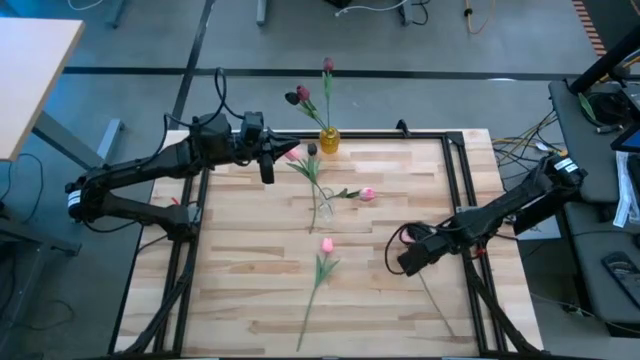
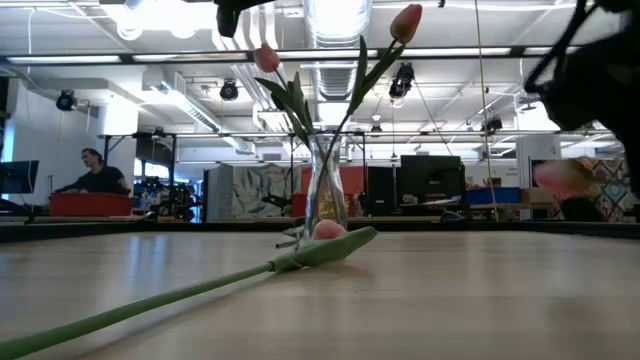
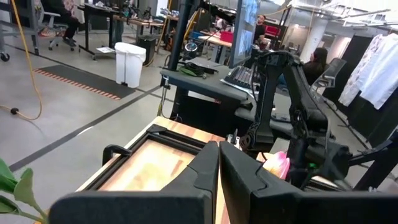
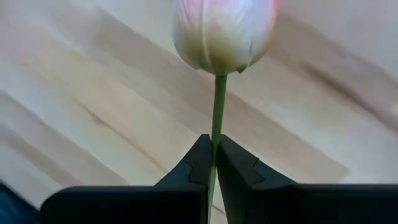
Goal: Sort flowers into vase by color
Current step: Put the pink flower into the transparent vase, then put the black flower into the yellow vase
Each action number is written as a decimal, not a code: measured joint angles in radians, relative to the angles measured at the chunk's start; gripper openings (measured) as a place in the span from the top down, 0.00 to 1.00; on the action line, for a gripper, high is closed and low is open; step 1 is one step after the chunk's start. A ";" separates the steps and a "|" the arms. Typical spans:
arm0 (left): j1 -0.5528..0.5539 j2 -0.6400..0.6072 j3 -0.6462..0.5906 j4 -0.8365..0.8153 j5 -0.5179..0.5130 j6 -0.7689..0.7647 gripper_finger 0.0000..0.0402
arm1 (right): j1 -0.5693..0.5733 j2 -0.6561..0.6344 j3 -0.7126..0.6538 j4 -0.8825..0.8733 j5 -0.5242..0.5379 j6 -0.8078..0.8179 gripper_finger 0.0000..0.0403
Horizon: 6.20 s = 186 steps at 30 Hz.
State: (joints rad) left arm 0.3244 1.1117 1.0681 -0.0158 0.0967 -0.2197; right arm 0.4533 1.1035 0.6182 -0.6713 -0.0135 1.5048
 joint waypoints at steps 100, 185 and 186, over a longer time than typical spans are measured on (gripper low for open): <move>0.006 -0.049 0.001 0.021 -0.011 0.017 1.00 | -0.622 0.325 0.821 0.344 0.206 -1.163 0.70; 0.028 0.736 -0.206 0.198 -0.270 -0.579 0.61 | -0.762 0.168 1.074 -0.169 0.250 -1.296 0.97; 0.028 0.740 -0.207 0.191 -0.271 -0.579 0.61 | -0.762 0.168 1.074 -0.170 0.250 -1.296 0.97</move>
State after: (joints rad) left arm 0.3527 1.8518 0.8616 0.1751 -0.1741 -0.7990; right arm -0.3084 1.2716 1.6924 -0.8408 0.2367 0.2089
